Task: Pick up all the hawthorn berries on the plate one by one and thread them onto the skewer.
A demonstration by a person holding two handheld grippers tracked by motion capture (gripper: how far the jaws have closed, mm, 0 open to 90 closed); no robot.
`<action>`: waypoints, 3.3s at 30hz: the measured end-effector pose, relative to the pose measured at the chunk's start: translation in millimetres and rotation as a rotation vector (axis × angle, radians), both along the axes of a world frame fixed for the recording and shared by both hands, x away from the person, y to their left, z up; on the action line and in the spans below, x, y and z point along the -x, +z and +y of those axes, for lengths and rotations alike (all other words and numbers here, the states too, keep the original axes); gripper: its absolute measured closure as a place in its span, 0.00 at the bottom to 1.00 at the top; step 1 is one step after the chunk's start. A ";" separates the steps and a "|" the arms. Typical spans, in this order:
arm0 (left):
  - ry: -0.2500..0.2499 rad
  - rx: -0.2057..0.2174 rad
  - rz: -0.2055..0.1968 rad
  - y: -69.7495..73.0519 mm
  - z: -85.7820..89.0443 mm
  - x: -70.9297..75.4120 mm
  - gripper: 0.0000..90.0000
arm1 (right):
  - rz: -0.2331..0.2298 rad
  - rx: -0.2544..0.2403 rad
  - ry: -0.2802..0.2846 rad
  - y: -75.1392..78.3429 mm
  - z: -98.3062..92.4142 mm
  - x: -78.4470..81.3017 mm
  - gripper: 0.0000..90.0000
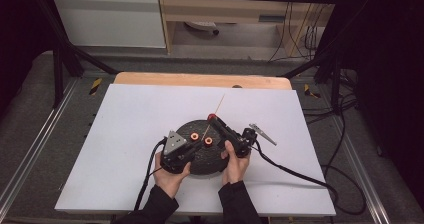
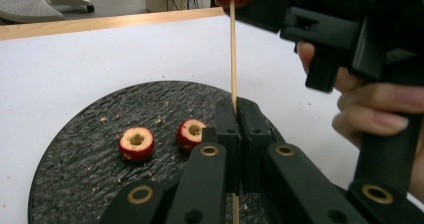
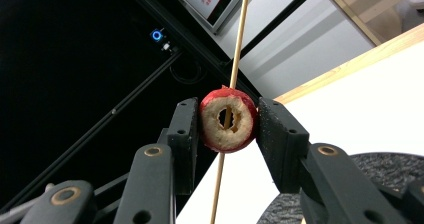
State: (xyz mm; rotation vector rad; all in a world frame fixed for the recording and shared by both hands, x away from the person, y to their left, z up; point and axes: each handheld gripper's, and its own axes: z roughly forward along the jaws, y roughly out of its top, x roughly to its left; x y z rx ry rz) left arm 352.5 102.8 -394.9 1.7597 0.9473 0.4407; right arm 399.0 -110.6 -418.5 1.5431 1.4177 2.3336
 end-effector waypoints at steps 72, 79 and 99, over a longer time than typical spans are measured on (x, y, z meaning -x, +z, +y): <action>-0.060 -0.100 0.097 -28.2 94.3 15.9 0.98 | 0.102 0.736 0.256 -7.0 -26.1 -2.6 0.04; -0.056 -0.108 0.107 -33.5 106.3 19.9 0.98 | 0.110 0.808 0.267 -1.5 -24.8 -9.6 0.04; -0.068 -0.117 0.116 -37.9 116.2 23.0 0.98 | 0.183 1.165 0.451 24.0 16.4 -55.0 0.20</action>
